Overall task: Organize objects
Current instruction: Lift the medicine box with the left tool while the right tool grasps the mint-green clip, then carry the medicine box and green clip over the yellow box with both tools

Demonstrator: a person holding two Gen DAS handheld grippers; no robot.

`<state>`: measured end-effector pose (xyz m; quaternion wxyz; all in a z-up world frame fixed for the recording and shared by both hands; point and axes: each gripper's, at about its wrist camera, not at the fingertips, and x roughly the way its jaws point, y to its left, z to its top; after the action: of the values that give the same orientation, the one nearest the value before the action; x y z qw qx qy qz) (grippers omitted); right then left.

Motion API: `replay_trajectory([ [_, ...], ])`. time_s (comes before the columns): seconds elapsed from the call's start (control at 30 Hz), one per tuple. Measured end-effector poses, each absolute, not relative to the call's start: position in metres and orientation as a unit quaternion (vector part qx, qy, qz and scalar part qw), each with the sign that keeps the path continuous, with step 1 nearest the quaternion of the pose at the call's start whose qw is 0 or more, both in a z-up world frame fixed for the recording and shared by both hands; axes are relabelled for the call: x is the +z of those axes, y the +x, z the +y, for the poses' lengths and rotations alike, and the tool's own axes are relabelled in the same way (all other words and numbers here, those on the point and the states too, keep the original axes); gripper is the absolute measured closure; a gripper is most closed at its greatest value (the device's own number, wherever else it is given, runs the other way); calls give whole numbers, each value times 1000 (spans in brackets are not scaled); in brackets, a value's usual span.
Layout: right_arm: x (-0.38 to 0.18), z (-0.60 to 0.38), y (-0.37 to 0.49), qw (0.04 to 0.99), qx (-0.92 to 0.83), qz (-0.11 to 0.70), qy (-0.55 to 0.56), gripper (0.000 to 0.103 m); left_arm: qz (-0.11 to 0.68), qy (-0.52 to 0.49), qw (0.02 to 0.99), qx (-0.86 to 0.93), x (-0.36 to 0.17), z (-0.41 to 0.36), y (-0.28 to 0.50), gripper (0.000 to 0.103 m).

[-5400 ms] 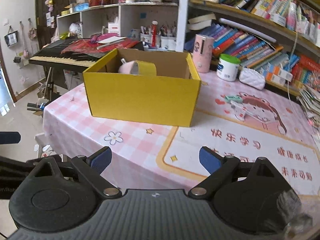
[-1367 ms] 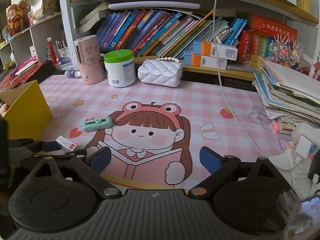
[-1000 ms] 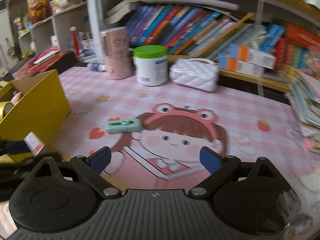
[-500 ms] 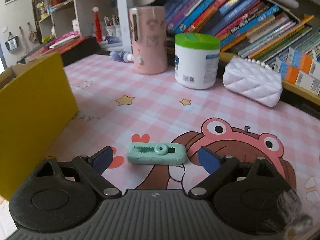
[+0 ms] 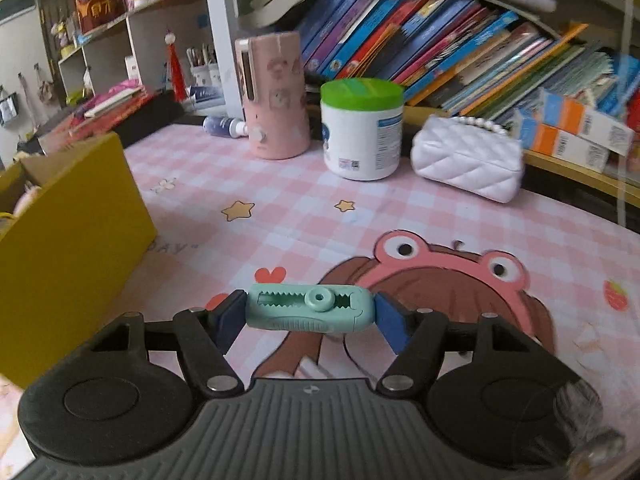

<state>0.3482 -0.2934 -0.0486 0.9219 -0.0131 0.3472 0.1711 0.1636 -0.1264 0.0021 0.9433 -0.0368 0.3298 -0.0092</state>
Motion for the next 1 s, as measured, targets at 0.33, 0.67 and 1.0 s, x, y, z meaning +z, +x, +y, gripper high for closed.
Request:
replay_trajectory([
  [0.33, 8, -313, 256, 935, 150, 322, 6, 36, 311, -42, 949, -46, 6, -117, 157, 50],
  [0.67, 14, -304, 193, 941, 99, 324, -1, 36, 301, -38, 948, -97, 10, -97, 147, 50],
  [1.0, 11, -261, 152, 937, 69, 342, 2, 36, 308, -33, 943, -122, 5, -50, 113, 50],
])
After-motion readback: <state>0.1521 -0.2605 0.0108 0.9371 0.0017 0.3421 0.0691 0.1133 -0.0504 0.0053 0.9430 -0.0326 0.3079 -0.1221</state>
